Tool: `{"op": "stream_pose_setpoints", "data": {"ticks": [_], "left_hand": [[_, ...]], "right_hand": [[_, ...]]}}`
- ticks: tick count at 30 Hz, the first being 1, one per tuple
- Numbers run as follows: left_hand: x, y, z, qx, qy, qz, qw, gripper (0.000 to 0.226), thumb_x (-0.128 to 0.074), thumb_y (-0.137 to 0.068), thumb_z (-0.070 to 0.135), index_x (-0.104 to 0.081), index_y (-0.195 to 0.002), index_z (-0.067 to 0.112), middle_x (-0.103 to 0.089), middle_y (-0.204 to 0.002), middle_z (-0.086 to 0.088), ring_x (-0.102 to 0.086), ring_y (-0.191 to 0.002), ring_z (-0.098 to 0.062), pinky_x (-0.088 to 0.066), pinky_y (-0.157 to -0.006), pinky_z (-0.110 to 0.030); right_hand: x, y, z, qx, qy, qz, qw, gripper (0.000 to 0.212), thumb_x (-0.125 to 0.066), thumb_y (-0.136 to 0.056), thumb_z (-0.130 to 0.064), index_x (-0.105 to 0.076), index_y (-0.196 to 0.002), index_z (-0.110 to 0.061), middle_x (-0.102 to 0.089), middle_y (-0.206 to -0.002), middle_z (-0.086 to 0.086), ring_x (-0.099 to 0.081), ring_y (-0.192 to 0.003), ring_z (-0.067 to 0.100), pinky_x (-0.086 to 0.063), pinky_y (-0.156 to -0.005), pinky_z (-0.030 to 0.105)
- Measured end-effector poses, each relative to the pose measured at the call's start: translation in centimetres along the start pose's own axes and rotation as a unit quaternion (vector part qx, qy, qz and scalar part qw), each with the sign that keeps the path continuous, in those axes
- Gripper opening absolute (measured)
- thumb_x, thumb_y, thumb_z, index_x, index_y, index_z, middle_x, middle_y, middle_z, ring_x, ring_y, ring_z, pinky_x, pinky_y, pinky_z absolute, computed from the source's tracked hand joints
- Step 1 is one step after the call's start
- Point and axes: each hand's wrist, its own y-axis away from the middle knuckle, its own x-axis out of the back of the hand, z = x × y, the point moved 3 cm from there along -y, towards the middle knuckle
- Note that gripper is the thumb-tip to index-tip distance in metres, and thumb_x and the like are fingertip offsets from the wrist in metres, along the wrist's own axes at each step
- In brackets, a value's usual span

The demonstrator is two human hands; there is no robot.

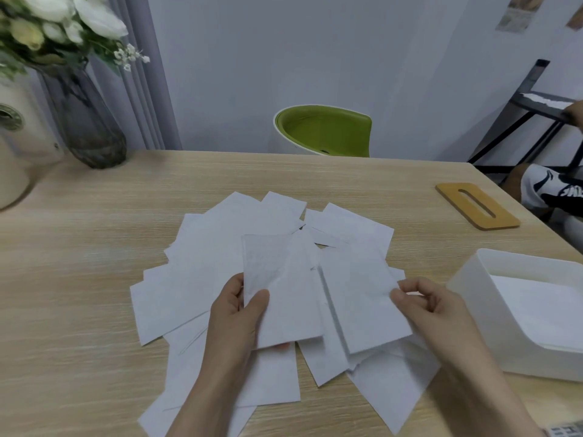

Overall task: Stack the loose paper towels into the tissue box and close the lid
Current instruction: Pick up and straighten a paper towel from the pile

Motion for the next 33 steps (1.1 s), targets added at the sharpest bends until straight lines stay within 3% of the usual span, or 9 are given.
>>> {"op": "stream_pose_setpoints", "data": {"ticks": [3,7,12,16,20,23,28,31,33], "left_hand": [[0.1,-0.1,-0.1,0.005,0.007,0.004,1.0,0.02,-0.058,-0.093,0.003,-0.063,-0.107,0.016,-0.074,-0.098,-0.007,-0.072,-0.08,-0.035,-0.057,-0.051,-0.047],[0.1,-0.3,-0.2,-0.013,-0.015,0.001,1.0,0.019,-0.055,-0.096,0.008,-0.063,-0.109,0.02,-0.074,-0.1,-0.006,-0.071,-0.087,-0.036,-0.057,-0.065,-0.053],[0.0,-0.3,-0.2,-0.029,-0.042,0.005,0.999,0.03,-0.047,-0.101,0.013,-0.069,-0.098,0.033,-0.075,-0.101,0.0,-0.071,-0.094,-0.021,-0.053,-0.079,-0.043],[-0.1,-0.4,-0.3,-0.028,-0.037,0.01,0.999,0.027,-0.045,-0.103,0.016,-0.069,-0.101,0.029,-0.075,-0.104,0.0,-0.069,-0.1,-0.021,-0.052,-0.088,-0.041],[-0.1,-0.3,-0.1,-0.028,-0.029,0.012,0.999,0.025,-0.044,-0.103,0.018,-0.067,-0.104,0.026,-0.075,-0.103,0.003,-0.07,-0.098,-0.018,-0.051,-0.081,-0.034],[-0.2,-0.2,0.0,-0.03,-0.02,0.022,0.999,0.026,-0.044,-0.103,0.021,-0.069,-0.101,0.028,-0.075,-0.102,0.006,-0.07,-0.097,-0.014,-0.049,-0.078,-0.029],[-0.3,0.0,0.3,-0.044,-0.018,0.03,0.998,0.023,-0.047,-0.097,0.043,-0.069,-0.097,0.037,-0.071,-0.1,0.027,-0.065,-0.095,0.009,-0.045,-0.08,-0.016],[-0.3,-0.1,0.1,-0.043,-0.012,0.001,0.999,0.017,-0.055,-0.096,0.033,-0.067,-0.105,0.029,-0.074,-0.103,0.012,-0.07,-0.096,-0.006,-0.053,-0.074,-0.019],[-0.3,0.0,0.1,-0.047,-0.014,-0.003,0.999,0.02,-0.054,-0.098,0.016,-0.064,-0.115,0.022,-0.074,-0.108,0.003,-0.07,-0.1,-0.017,-0.055,-0.077,-0.026]], "right_hand": [[-2.3,1.2,-1.2,-0.018,-0.098,-0.021,0.995,0.009,-0.063,-0.09,-0.013,-0.067,-0.081,-0.013,-0.071,-0.072,0.019,-0.063,-0.064,0.02,-0.044,-0.066,0.032],[-5.1,2.1,-2.0,-0.019,-0.138,-0.034,0.99,0.009,-0.062,-0.09,-0.017,-0.067,-0.086,-0.011,-0.073,-0.072,0.013,-0.068,-0.065,0.02,-0.047,-0.066,0.032],[-8.2,2.5,-2.1,-0.013,-0.165,-0.051,0.985,0.009,-0.06,-0.092,-0.012,-0.066,-0.088,-0.007,-0.073,-0.069,0.011,-0.068,-0.06,0.014,-0.048,-0.055,0.018],[-9.3,2.3,-1.8,0.001,-0.122,-0.041,0.992,0.009,-0.061,-0.092,-0.017,-0.066,-0.087,-0.013,-0.072,-0.07,0.014,-0.066,-0.068,0.028,-0.048,-0.069,0.035],[-9.7,2.3,-1.7,0.029,-0.082,-0.027,0.996,0.009,-0.061,-0.092,-0.021,-0.065,-0.084,-0.018,-0.069,-0.068,0.018,-0.063,-0.07,0.036,-0.051,-0.076,0.043],[-9.9,2.3,-1.8,0.04,-0.067,-0.026,0.997,0.01,-0.062,-0.091,-0.023,-0.064,-0.083,-0.02,-0.067,-0.066,0.017,-0.061,-0.071,0.037,-0.05,-0.074,0.041],[-10.0,2.5,-1.7,0.04,-0.061,-0.029,0.997,0.01,-0.062,-0.091,-0.024,-0.064,-0.081,-0.021,-0.06,-0.066,0.026,-0.052,-0.062,0.028,-0.044,-0.068,0.035],[-10.0,2.7,-1.9,0.055,-0.044,-0.028,0.997,0.007,-0.063,-0.091,-0.025,-0.064,-0.083,-0.023,-0.055,-0.053,0.004,-0.049,-0.055,0.011,-0.04,-0.065,0.032],[-9.7,3.0,-2.2,0.082,-0.015,0.003,0.997,0.006,-0.063,-0.089,-0.028,-0.063,-0.093,-0.031,-0.062,-0.068,-0.015,-0.048,-0.058,0.002,-0.04,-0.066,0.029]]}}
